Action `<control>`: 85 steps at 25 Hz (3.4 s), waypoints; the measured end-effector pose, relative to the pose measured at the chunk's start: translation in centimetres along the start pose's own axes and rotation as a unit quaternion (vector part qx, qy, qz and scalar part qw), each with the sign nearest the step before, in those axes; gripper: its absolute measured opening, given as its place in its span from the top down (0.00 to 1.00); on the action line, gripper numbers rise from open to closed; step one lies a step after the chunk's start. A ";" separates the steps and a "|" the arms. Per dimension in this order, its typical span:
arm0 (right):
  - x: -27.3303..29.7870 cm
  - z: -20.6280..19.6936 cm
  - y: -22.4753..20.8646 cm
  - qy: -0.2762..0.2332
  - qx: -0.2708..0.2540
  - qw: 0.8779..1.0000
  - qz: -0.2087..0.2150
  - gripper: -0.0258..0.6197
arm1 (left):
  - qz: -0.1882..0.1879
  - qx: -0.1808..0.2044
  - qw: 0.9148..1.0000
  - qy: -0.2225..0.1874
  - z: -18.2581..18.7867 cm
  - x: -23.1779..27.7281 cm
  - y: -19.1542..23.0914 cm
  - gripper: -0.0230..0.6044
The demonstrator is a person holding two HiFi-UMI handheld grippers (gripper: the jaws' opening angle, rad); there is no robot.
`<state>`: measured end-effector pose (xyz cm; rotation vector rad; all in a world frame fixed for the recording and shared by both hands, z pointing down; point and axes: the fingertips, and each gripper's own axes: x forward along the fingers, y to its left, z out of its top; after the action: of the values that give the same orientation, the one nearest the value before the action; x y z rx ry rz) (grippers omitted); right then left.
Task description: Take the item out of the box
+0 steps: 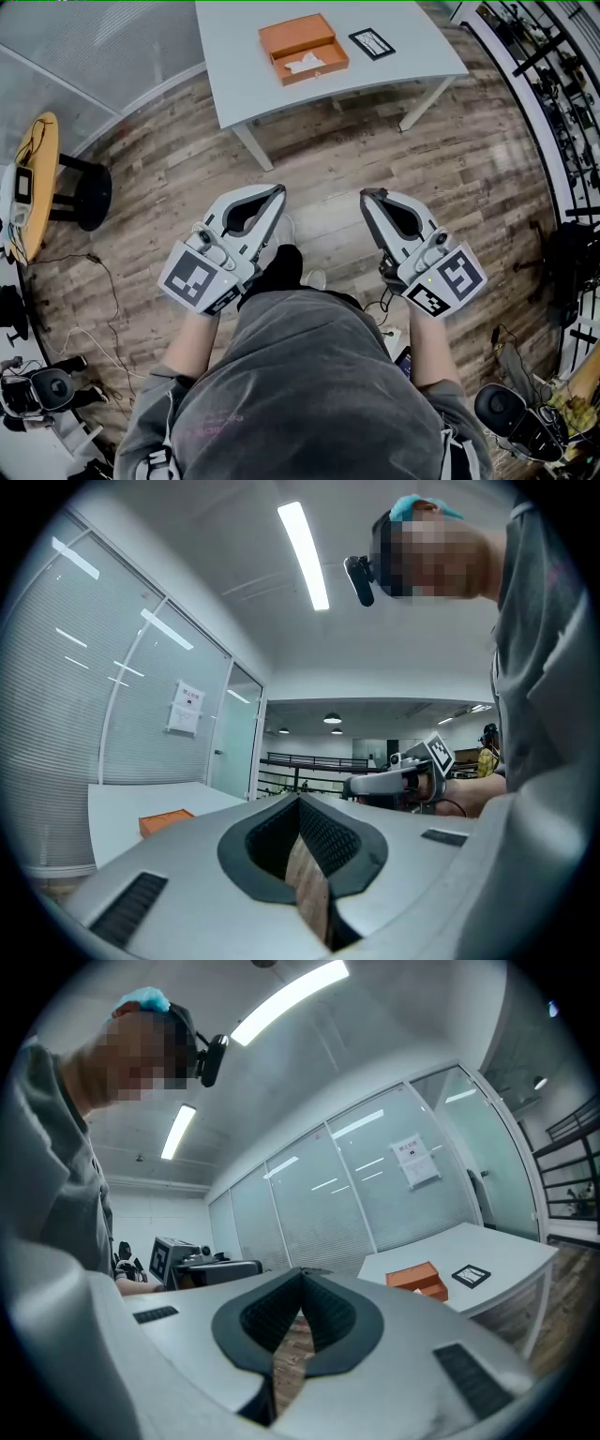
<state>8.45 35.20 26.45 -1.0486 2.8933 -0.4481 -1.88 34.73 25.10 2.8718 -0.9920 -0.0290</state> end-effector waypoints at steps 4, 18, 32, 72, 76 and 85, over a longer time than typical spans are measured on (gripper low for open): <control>1.8 0.0 -1.8 0.005 0.006 1.000 -0.007 0.96 | -0.002 -0.009 1.000 0.008 -0.5 1.2 2.4 0.95; 11.4 0.5 -7.7 0.023 0.024 0.999 -0.032 0.96 | -0.019 -0.024 0.999 0.033 -1.5 5.1 14.0 0.95; 20.5 1.7 -12.1 0.036 0.026 0.998 -0.048 0.96 | -0.055 -0.034 0.997 0.034 -1.3 9.0 22.8 0.95; 30.0 4.0 -23.1 0.048 0.028 0.998 -0.038 0.96 | -0.068 -0.029 0.996 0.058 -2.9 19.7 32.9 0.95; 30.4 4.6 -26.1 0.054 0.029 0.998 -0.020 0.96 | -0.048 -0.025 0.996 0.074 -3.4 22.5 33.8 0.95; 30.5 6.0 -33.3 0.071 0.020 0.997 0.019 0.96 | 0.004 -0.016 0.995 0.096 -4.1 29.0 35.6 0.95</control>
<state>6.41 -9.98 32.06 -0.9932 3.0075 -0.6015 -0.71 -10.56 33.35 2.7771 -0.9571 0.2259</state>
